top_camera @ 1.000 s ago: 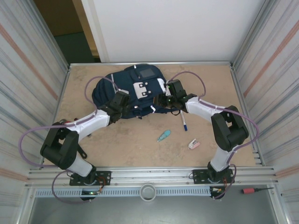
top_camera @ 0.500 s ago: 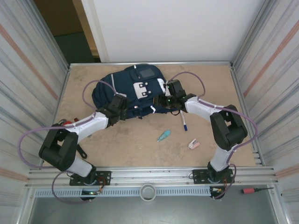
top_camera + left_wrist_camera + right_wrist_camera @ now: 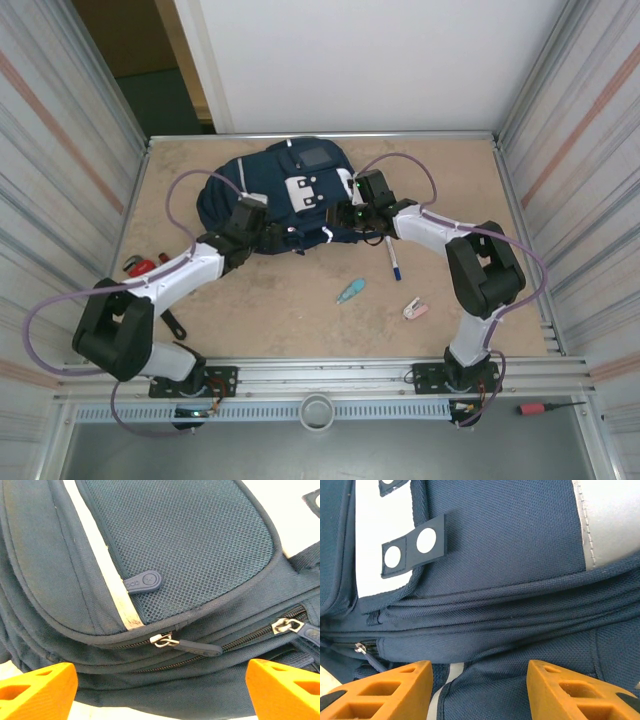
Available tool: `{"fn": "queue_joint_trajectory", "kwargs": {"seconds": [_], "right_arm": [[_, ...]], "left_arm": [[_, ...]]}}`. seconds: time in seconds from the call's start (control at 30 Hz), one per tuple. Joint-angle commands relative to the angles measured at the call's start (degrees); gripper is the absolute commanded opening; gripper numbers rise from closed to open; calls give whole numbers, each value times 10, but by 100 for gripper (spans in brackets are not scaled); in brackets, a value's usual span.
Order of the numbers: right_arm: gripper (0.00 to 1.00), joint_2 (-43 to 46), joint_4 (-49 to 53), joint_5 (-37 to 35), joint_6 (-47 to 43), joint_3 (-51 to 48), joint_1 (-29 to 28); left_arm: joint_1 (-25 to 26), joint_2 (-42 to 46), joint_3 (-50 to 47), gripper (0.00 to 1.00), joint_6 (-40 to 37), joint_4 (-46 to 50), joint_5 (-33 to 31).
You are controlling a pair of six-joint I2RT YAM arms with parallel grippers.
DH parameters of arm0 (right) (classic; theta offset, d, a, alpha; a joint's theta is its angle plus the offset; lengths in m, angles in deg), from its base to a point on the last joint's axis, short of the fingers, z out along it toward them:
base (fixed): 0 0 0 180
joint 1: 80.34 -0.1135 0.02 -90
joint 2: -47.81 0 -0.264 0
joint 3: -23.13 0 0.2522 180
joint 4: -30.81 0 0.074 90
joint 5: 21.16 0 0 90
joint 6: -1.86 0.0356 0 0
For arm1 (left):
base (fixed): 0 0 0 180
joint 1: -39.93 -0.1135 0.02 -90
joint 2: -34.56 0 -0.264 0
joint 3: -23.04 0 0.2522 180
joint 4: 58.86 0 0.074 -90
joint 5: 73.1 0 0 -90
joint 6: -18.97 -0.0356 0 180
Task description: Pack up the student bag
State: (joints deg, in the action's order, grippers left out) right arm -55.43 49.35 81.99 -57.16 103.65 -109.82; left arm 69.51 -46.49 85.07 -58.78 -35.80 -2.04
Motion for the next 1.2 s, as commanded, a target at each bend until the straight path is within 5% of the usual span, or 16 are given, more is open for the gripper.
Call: {"fn": "queue_joint_trajectory", "kwargs": {"seconds": [0.0,0.3,0.87,1.17], "right_arm": [[51,-13,6,14,4,15,2],[51,-17,5,16,4,10,3],[52,-20,5,20,4,9,3],[52,-13,12,18,2,13,6]], "left_arm": [[-3,-22,14,90,8,-15,-17],[-3,-58,33,90,9,-28,-49],[-10,-26,-17,45,18,-31,-13],[-14,-24,-36,28,16,-38,7]]}}
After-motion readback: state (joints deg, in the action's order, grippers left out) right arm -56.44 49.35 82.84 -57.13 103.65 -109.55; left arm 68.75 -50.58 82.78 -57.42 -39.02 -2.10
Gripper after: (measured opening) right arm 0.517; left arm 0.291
